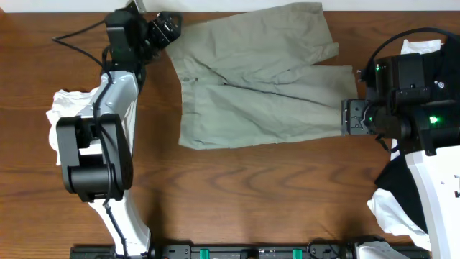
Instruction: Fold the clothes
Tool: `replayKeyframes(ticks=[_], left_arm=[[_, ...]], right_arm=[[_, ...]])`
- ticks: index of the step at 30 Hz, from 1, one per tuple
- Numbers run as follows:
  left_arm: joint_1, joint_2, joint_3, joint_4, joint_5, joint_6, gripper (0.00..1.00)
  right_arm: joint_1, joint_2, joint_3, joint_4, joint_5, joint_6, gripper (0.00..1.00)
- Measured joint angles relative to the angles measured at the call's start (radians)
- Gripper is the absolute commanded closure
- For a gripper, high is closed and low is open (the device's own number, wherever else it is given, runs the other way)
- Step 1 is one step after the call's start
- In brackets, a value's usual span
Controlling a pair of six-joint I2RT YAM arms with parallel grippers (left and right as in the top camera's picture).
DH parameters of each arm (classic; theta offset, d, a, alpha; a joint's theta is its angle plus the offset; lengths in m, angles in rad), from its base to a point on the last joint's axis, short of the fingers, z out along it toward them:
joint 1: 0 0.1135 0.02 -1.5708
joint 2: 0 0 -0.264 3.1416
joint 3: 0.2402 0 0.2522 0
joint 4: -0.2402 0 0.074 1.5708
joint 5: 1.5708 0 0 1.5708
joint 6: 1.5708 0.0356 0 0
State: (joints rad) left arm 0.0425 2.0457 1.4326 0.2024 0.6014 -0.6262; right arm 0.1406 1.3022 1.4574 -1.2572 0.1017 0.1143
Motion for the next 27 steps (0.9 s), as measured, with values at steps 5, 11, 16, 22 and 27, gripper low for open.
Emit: replayKeyframes(ticks=[5, 11, 16, 22, 27], left_arm=[[-0.009, -0.001, 0.003, -0.457, 0.101, 0.063, 0.02], [-0.001, -0.002, -0.002, -0.828, 0.047, 0.255, 0.02], [0.011, -0.058, -0.002, -0.991, -0.06, 0.391, 0.02], [0.011, -0.197, -0.002, -1.11, -0.099, 0.492, 0.02], [0.001, -0.218, -0.018, -1.119, -0.11, 0.547, 0.02]], right_arm=[[0.0, 0.0, -0.001, 0.003, 0.011, 0.0, 0.22], [-0.026, 0.027, -0.001, -0.01, 0.034, 0.0, 0.21], [-0.09, 0.106, -0.045, 0.039, 0.034, 0.005, 0.2], [-0.143, 0.244, -0.125, 0.14, 0.029, 0.008, 0.18], [-0.216, 0.392, -0.153, 0.207, -0.016, 0.008, 0.19]])
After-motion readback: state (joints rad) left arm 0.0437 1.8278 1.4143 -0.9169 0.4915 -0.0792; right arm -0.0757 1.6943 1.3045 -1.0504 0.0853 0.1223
